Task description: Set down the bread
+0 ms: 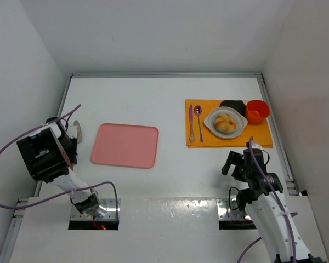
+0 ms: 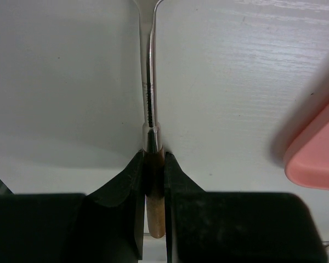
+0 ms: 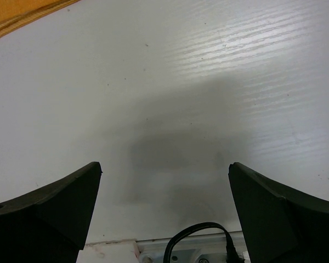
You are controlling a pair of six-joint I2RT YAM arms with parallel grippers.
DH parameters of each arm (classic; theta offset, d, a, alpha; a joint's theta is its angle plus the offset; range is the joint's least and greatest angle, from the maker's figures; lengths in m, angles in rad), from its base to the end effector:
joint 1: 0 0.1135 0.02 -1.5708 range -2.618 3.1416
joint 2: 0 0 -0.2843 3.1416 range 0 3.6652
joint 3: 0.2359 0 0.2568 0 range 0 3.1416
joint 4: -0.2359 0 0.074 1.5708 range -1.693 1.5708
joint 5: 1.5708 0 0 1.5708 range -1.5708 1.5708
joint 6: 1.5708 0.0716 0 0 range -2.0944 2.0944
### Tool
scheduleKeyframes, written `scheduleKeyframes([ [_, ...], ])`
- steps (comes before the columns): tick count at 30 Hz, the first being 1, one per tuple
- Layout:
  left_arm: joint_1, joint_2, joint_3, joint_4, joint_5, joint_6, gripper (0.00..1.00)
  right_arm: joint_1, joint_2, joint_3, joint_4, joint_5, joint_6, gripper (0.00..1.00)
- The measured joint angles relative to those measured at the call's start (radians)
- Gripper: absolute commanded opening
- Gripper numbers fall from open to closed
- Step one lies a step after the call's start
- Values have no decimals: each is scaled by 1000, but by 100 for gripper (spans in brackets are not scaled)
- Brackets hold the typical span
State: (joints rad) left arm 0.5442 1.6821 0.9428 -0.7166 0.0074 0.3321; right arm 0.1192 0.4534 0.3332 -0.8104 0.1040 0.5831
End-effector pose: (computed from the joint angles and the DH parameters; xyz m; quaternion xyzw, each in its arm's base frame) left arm 0.2511 0.1514 0.1275 -0.1055 0.9928 0.0210 0.0536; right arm 0.1064 0.0053 0.1512 0.2338 0.9188 0.0618 0.3120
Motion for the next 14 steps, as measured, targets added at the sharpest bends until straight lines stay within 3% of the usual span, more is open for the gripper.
scheduleKeyframes([
  [14, 0, 1, 1, 0, 6, 6, 10, 0, -97, -46, -23, 27, 5, 99],
])
